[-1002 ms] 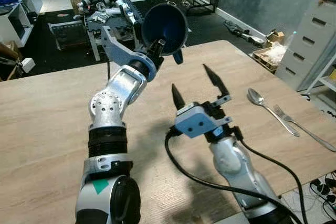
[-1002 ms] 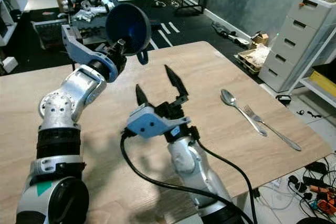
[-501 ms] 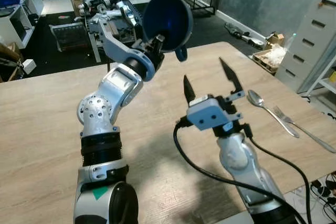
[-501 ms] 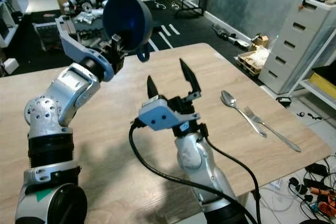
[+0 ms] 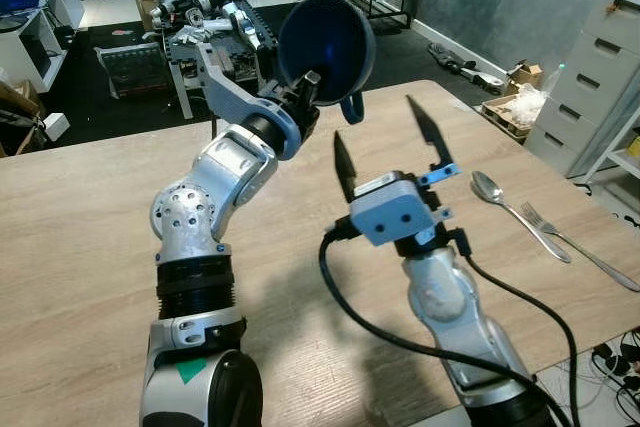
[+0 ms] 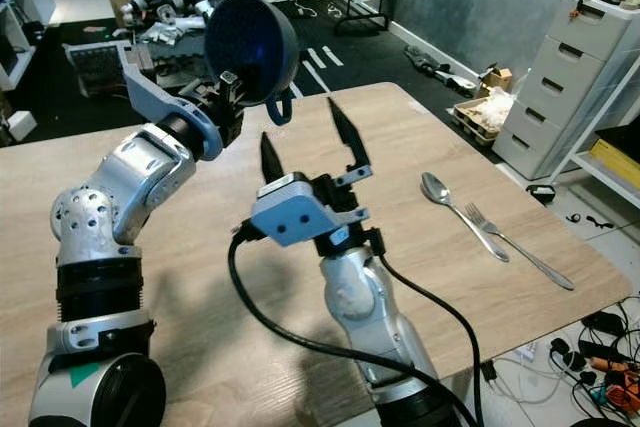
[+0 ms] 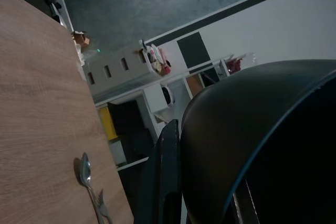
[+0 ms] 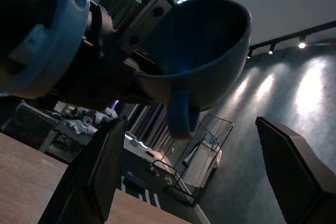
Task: Setting the table
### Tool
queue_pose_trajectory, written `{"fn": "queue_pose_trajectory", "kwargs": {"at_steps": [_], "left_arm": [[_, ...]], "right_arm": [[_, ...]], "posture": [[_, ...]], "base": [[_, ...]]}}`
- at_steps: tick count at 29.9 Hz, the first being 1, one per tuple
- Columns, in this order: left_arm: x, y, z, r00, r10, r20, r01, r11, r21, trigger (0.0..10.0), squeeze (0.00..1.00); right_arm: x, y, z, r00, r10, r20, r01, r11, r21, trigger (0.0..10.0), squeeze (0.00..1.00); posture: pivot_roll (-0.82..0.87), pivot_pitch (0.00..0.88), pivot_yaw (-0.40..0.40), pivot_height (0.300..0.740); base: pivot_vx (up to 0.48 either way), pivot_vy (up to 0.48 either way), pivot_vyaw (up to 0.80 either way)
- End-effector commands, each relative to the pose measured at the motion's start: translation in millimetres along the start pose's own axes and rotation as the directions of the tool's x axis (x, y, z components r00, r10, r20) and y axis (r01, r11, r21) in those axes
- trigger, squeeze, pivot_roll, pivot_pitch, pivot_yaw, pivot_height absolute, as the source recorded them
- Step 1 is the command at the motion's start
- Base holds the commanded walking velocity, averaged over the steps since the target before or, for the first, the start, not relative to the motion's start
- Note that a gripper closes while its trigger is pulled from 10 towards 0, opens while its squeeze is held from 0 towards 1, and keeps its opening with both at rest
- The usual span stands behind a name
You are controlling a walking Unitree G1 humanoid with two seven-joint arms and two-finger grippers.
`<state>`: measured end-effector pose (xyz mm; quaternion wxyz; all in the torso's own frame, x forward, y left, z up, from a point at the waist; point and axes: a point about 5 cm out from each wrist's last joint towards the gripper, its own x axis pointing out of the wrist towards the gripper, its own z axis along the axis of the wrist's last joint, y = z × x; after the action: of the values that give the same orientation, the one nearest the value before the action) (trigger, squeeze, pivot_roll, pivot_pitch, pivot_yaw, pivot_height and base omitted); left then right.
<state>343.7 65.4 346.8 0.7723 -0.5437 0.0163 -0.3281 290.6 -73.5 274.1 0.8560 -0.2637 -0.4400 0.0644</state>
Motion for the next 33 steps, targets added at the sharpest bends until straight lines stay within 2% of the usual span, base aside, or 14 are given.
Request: {"fn": "queue_pose_trajectory", "kwargs": {"at_steps": [1,10,12,13,15,16,17,19,21,22,24,33], "left_arm": [[1.8,0.1,-26.5,0.998,-0.033,-0.048,0.028,0.995,-0.095,10.0,0.00],[-0.1,0.8,-32.4,0.997,-0.033,-0.068,0.026,0.994,-0.107,10.0,0.00],[-1.7,3.6,-34.9,0.996,-0.024,-0.081,0.015,0.994,-0.104,10.0,0.00],[-1.7,3.6,-34.9,0.996,-0.024,-0.081,0.015,0.994,-0.104,10.0,0.00],[-2.4,4.4,-35.9,0.996,-0.021,-0.086,0.012,0.994,-0.108,10.0,0.00],[-2.8,4.4,-36.3,0.996,-0.022,-0.089,0.012,0.994,-0.110,10.0,0.00],[-3.3,3.7,-37.8,0.995,-0.025,-0.094,0.014,0.993,-0.113,10.0,0.00],[-3.9,3.1,-39.5,0.995,-0.029,-0.100,0.017,0.993,-0.116,10.0,0.00],[-5.0,3.2,-42.8,0.993,-0.027,-0.111,0.014,0.993,-0.120,10.0,0.00],[-5.0,3.2,-42.8,0.993,-0.027,-0.111,0.014,0.993,-0.120,10.0,0.00],[-5.9,3.8,-44.0,0.993,-0.024,-0.114,0.010,0.992,-0.123,10.0,0.00],[-7.4,6.6,-45.2,0.993,-0.011,-0.119,-0.003,0.992,-0.122,10.0,0.00]], "right_arm": [[3.0,-0.7,6.5,1.000,-0.007,0.031,0.006,1.000,0.020,10.0,0.00],[7.4,-12.6,0.7,0.997,-0.081,-0.004,0.081,0.997,-0.002,9.8,0.00],[7.6,-18.0,-1.9,0.995,-0.101,-0.014,0.101,0.995,-0.016,8.2,0.00],[7.6,-18.0,-1.9,0.995,-0.101,-0.014,0.101,0.995,-0.016,8.2,0.00],[7.5,-19.5,-3.0,0.994,-0.105,-0.018,0.105,0.994,-0.020,6.4,0.00],[7.3,-19.7,-3.3,0.994,-0.106,-0.019,0.106,0.994,-0.020,6.4,0.00],[7.2,-19.7,-3.2,0.994,-0.106,-0.019,0.106,0.994,-0.019,5.1,0.00],[7.3,-19.4,-2.9,0.994,-0.106,-0.016,0.105,0.994,-0.017,4.9,0.00],[8.5,-18.4,-1.3,0.995,-0.103,-0.007,0.103,0.995,-0.011,3.1,0.00],[8.5,-18.4,-1.3,0.995,-0.103,-0.007,0.103,0.995,-0.011,3.1,0.00],[9.2,-16.5,0.8,0.995,-0.098,0.002,0.098,0.995,-0.001,0.0,0.00],[7.8,-16.2,4.9,0.994,-0.103,0.020,0.103,0.995,0.020,0.0,0.00]], "posture": [[0.03,0.091,0.147,0.740],[0.04,0.100,0.147,0.740],[0.03,0.104,0.150,0.740],[0.03,0.104,0.150,0.740],[0.04,0.103,0.149,0.740],[0.04,0.101,0.149,0.740],[0.04,0.099,0.149,0.740],[0.04,0.097,0.149,0.740],[0.04,0.096,0.149,0.740],[0.04,0.096,0.149,0.740],[0.03,0.092,0.147,0.740],[0.03,0.086,0.149,0.740]], "base": [[0.000,0.000,0.00],[0.000,0.000,0.00],[0.000,0.000,0.00],[0.000,0.000,0.00],[0.000,0.000,0.00],[0.000,0.000,0.00],[0.000,0.000,0.00],[0.000,0.000,0.00],[0.000,0.000,0.00],[0.000,0.000,0.00],[0.000,0.000,0.00],[0.000,0.000,0.00]]}}
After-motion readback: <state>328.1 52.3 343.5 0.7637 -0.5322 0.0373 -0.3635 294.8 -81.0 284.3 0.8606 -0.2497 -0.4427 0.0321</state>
